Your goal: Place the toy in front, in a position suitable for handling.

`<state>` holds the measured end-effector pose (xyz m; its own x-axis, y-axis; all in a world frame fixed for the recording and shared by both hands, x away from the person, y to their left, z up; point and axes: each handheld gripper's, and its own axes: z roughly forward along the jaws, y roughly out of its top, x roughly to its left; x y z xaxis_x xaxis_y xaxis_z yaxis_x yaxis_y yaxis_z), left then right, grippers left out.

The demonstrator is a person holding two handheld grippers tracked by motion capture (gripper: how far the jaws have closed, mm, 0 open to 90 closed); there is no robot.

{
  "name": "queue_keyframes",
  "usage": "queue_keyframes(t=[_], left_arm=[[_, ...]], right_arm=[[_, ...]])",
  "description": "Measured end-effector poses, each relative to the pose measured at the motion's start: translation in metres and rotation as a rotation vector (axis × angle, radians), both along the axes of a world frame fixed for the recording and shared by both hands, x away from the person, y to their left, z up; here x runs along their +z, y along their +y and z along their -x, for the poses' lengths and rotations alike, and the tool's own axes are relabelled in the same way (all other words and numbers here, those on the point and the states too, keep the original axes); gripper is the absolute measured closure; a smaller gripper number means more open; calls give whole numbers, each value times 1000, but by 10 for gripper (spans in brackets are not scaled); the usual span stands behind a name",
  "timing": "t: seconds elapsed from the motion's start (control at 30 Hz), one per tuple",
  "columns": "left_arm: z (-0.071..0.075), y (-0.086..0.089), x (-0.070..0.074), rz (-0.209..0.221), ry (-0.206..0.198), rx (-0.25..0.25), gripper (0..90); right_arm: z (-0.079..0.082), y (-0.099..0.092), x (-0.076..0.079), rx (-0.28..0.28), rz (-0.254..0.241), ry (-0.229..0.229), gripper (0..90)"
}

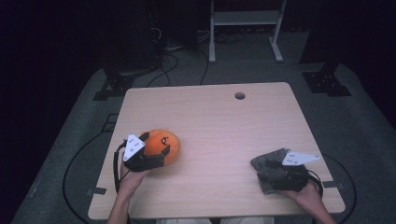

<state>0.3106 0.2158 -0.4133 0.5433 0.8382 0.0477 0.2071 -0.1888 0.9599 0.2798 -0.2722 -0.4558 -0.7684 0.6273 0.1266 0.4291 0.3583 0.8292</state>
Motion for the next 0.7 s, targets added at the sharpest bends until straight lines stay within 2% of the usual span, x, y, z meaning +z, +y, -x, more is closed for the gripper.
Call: queue_keyframes(t=[0.2,0.43,0.5,0.57,0.63,0.67,0.7], left_arm=[[-4,15,-4,-1,3,29,67],[-7,27,-11,-28,20,19,67],[-9,27,-14,-36,43,10,67],[-11,27,-16,-45,46,13,68],[-14,27,-21,-54,75,6,68],[-16,26,-25,-74,91,9,67],[-16,26,-25,-74,91,9,67]], right_arm=[[0,1,-1,-2,0,10,335],[1,2,-1,1,2,10,335],[1,1,-1,1,-2,12,335],[1,1,-1,2,-3,15,336],[1,1,-1,5,-5,10,337],[1,0,-1,6,-4,11,337],[1,0,-1,6,-4,11,337]])
